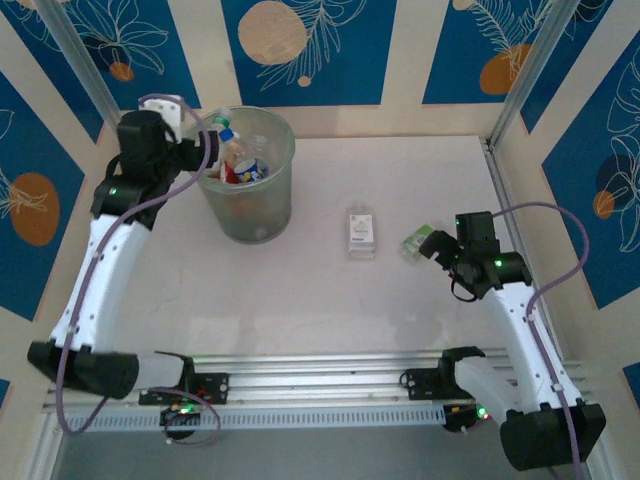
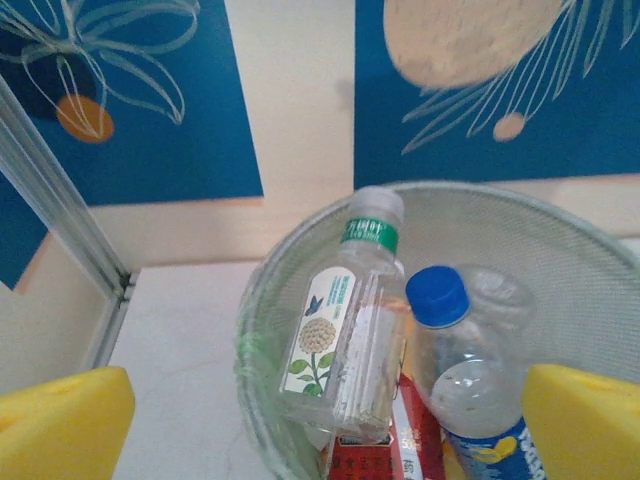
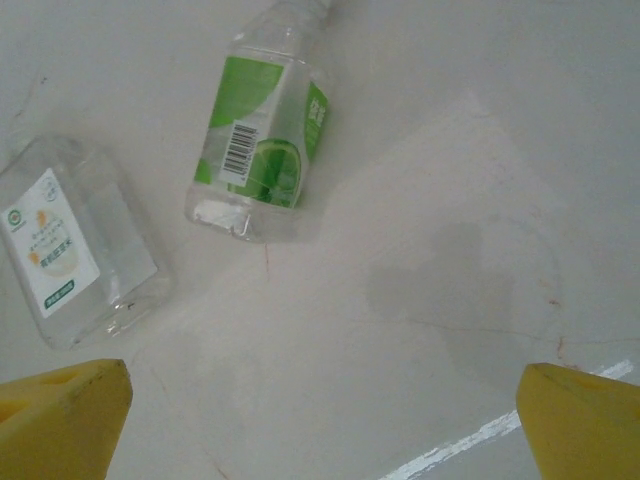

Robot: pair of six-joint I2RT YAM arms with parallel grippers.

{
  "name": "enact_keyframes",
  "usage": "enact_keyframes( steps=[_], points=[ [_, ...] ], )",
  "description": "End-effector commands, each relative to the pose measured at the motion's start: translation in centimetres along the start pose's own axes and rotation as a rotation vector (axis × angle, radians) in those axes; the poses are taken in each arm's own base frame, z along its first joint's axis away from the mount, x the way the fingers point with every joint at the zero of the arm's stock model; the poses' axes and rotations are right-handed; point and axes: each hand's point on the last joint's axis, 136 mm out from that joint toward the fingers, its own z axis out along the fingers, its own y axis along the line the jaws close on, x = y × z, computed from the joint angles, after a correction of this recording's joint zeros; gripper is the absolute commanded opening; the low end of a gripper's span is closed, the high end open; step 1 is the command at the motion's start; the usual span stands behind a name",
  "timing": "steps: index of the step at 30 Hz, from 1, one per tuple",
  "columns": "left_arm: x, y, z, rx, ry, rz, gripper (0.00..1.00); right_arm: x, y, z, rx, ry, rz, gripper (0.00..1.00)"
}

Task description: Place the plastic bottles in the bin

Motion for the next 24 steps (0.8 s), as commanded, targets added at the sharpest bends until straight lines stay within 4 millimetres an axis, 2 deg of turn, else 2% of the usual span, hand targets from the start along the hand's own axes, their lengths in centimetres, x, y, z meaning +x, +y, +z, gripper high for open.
enact_keyframes(
  steps=[1, 5, 10, 20, 24],
  points=[
    [0.3, -0.8, -1.3, 0.061, -0.041, -0.104, 1.0, -1.1, 0.7, 0.2, -0.021, -0.018, 0.044, 0.99],
    [1.6, -1.5, -2.5, 0.122, -0.05, -0.18, 0.99, -1.9, 1.0, 1.8, -0.02, 0.003, 0.07, 0.99],
    [2.9, -2.6, -2.9, 0.191, -0.033, -0.222, 1.0, -2.9, 1.8, 4.3, -0.043, 0.055, 0.108, 0.99],
    [4.7, -2.4, -2.6, 0.176, -0.001, -0.236, 0.99, -5.0, 5.2, 9.7, -0.048, 0.134, 0.066, 0.99],
    [4.7, -2.3, -2.5, 0.169, 0.001, -0.233, 0.99, -5.3, 5.6, 11.9, 0.018, 0.165, 0.039, 0.99]
  ],
)
